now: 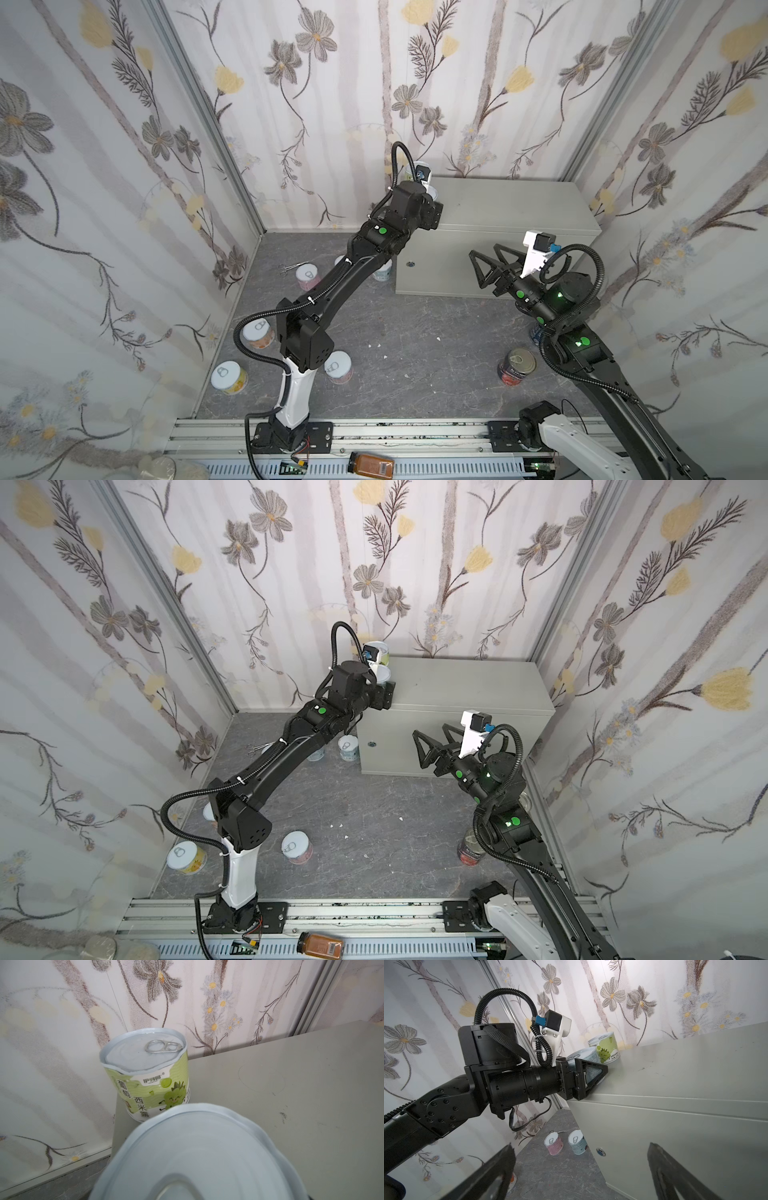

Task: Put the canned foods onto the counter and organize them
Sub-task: 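Lower the light-blue can beside the green can and open the left gripper, then withdraw the left gripper toward the near cans while the right gripper shifts back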

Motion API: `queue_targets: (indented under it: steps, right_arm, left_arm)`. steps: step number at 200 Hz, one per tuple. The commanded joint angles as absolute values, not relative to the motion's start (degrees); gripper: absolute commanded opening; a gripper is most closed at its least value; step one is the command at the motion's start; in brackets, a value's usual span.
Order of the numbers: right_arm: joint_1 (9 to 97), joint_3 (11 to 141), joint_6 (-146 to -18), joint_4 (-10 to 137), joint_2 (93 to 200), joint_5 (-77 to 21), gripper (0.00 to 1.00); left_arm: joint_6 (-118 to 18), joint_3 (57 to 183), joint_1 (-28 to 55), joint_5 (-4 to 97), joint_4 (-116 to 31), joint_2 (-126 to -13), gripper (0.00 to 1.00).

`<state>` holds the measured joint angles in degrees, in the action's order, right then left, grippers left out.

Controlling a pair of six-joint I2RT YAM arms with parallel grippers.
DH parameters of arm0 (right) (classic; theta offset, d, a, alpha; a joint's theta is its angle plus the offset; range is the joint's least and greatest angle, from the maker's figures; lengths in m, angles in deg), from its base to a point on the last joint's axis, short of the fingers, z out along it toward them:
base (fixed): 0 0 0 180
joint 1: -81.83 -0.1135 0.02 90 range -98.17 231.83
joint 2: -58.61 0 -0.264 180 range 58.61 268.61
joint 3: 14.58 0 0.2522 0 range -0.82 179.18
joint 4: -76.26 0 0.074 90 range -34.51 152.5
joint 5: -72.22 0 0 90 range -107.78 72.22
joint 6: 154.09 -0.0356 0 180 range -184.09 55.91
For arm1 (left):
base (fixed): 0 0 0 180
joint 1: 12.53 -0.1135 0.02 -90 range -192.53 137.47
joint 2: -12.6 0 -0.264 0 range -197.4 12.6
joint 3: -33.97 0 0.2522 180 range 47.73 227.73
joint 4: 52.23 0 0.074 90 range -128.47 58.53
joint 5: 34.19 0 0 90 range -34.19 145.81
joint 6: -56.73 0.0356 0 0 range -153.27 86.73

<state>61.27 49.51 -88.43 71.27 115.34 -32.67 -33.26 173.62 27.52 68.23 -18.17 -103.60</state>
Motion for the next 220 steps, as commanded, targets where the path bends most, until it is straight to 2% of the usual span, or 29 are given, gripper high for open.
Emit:
queue_targets:
  steps: [1, 24, 36, 144, 176, 220]
  right_arm:
    - [61.3, 49.5, -88.1, 73.6, 115.2, -33.3, 1.0]
    - [61.3, 49.5, -88.1, 73.5, 115.1, -33.3, 1.0]
    - [61.3, 49.5, -88.1, 73.4, 115.1, -33.2, 1.0]
    - [61.3, 52.7, -87.6, 67.4, 111.8, -30.9, 1.0]
    - [61.3, 54.0, -86.5, 63.1, 110.9, -30.2, 1.0]
    - [61.1, 54.3, -85.4, 59.1, 109.8, -30.3, 1.0]
  left_arm:
    - [-32.7, 173.8, 27.5, 68.9, -19.4, -103.7, 0.89]
    - [-32.6, 173.9, 27.5, 69.2, -19.4, -103.4, 0.94]
    - [-32.6, 174.0, 27.6, 69.4, -19.4, -103.0, 1.0]
    - [-32.3, 171.3, 29.4, 71.3, -19.3, -94.4, 1.0]
    - [-33.7, 165.5, 29.4, 73.3, -19.3, -88.1, 1.0]
    - [-37.1, 150.6, 29.4, 75.2, -19.3, -75.2, 1.0]
